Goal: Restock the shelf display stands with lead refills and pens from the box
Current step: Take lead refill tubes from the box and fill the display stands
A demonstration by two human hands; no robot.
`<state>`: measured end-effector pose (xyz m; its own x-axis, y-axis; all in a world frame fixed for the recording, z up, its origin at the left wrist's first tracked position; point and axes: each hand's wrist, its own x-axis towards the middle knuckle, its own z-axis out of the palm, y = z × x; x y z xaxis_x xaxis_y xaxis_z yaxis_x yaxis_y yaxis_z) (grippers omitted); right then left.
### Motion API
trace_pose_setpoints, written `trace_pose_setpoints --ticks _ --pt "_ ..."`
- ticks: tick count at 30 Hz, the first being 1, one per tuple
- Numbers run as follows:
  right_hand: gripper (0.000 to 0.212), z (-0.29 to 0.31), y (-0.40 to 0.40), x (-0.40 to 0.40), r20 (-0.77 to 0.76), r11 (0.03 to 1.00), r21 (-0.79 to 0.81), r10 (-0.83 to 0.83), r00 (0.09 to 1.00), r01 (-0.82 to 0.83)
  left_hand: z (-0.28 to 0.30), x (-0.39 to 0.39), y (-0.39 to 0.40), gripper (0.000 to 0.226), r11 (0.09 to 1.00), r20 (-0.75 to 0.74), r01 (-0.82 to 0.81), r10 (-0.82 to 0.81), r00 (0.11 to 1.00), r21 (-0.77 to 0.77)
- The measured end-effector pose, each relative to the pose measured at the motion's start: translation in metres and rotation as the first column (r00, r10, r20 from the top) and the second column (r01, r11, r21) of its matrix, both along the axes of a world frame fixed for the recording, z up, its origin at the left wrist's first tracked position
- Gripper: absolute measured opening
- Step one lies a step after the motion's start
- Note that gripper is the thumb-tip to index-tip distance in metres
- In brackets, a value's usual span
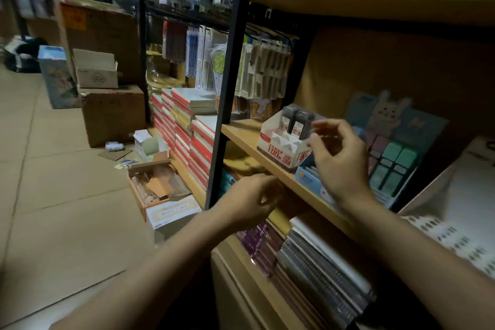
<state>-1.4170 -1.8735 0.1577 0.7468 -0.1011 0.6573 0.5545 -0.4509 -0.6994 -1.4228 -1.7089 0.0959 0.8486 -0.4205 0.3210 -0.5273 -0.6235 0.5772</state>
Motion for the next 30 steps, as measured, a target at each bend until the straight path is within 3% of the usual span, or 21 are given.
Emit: trace_pose_setpoints --ticks 2,4,7,11,14,17,19,22,24,27,30 --pt "0.012 -0.043 0.013 -0.038 -0.093 0.992 0.057 0.117 0.989 -0.112 -0.020 -0.027 0.017 0.022 0.988 -0.199 0.059 -0.030 0.980 0.146" --pt "0.006 -0.093 0.025 -0.072 -0.230 0.971 -0.050 0.215 0.949 -0.233 -0.050 -0.058 0.037 0.023 0.960 -0.421 0.124 -0.007 0.907 0.251" --pt "0.002 -0.162 0.037 -0.109 -0.543 0.830 -0.250 0.307 0.782 -0.499 -0.102 -0.109 0.068 0.024 0.947 -0.598 0.098 0.111 0.794 0.306" --pt "0.020 -0.231 0.038 -0.133 -0.840 0.513 -0.377 0.161 0.518 -0.771 -0.181 -0.163 0.089 0.031 0.914 -0.680 -0.189 0.395 0.617 0.359" --pt "0.034 -0.275 0.043 -0.138 -0.902 0.382 -0.379 0.048 0.428 -0.843 -0.239 -0.197 0.082 0.036 0.809 -0.796 -0.554 0.460 0.393 0.194" --pt "0.039 -0.310 0.050 -0.136 -0.913 0.465 -0.376 -0.037 0.406 -0.802 -0.283 -0.217 0.061 0.051 0.604 -0.864 -0.782 0.465 0.191 0.152" --pt "0.050 -0.331 0.055 -0.134 -0.904 0.522 -0.402 -0.096 0.416 -0.752 -0.308 -0.219 0.049 0.061 0.560 -0.839 -0.793 0.531 0.121 0.240" --pt "0.070 -0.356 0.064 -0.128 -0.902 0.503 -0.420 -0.137 0.410 -0.755 -0.329 -0.211 0.043 0.067 0.529 -0.761 -0.781 0.640 0.109 0.332" --pt "0.078 -0.371 0.071 -0.120 -0.881 0.430 -0.469 -0.165 0.444 -0.771 -0.338 -0.199 0.045 0.070 0.499 -0.727 -0.788 0.679 0.096 0.362" --pt "0.079 -0.388 0.088 -0.105 -0.835 0.324 -0.549 -0.185 0.518 -0.770 -0.347 -0.182 0.048 0.068 0.486 -0.723 -0.790 0.686 0.080 0.373" --pt "0.076 -0.401 0.101 -0.095 -0.825 0.327 -0.565 -0.196 0.531 -0.758 -0.351 -0.179 0.046 0.058 0.494 -0.684 -0.789 0.718 0.132 0.366"
